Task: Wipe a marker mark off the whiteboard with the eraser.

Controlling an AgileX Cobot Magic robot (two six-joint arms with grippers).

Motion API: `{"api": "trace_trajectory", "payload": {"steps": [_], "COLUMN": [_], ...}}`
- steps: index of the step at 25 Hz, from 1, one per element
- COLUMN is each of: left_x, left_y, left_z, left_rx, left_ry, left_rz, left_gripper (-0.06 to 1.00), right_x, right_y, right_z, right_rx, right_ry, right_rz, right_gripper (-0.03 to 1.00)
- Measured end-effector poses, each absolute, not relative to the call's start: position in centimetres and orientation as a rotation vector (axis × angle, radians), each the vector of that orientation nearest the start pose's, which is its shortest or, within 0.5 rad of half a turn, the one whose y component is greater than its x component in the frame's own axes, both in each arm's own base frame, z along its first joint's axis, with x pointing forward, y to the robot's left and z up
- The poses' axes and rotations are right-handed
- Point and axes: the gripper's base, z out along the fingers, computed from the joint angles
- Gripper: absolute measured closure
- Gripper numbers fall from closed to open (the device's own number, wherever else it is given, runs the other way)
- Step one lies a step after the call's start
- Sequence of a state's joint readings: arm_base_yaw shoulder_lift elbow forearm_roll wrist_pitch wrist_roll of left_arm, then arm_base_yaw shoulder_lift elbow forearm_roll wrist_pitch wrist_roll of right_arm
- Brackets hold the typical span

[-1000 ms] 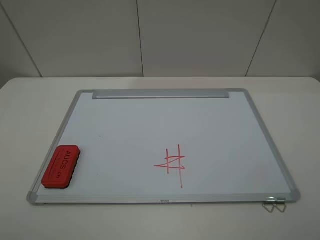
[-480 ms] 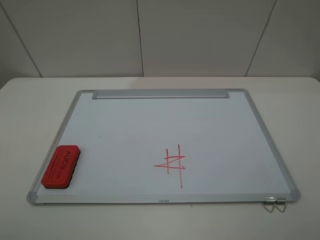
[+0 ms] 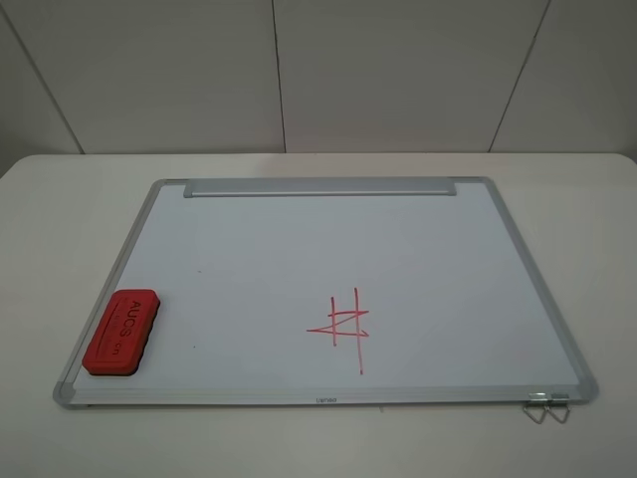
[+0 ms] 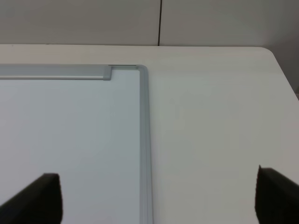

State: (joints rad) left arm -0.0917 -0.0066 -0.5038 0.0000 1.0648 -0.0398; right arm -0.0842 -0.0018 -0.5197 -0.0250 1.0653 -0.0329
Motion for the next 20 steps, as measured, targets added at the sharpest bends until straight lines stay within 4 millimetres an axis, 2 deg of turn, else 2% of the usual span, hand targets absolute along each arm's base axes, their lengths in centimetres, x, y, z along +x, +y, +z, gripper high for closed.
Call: {"api": "trace_trajectory", "payload": {"steps": [20], "left_x": [-0.65], "left_y": [0.06], "left_z": [27.80], "left_rx": [0.053], "left_ry": [2.038], "left_rz": [-0.083], "left_gripper": [0.17], "right_x": [-0.79], "right_y": [-0.13], "right_z": [28.23], "right_rx": [0.054], "right_ry": [2.028], "right_rz": [-0.104], "right_gripper": [0.26]}}
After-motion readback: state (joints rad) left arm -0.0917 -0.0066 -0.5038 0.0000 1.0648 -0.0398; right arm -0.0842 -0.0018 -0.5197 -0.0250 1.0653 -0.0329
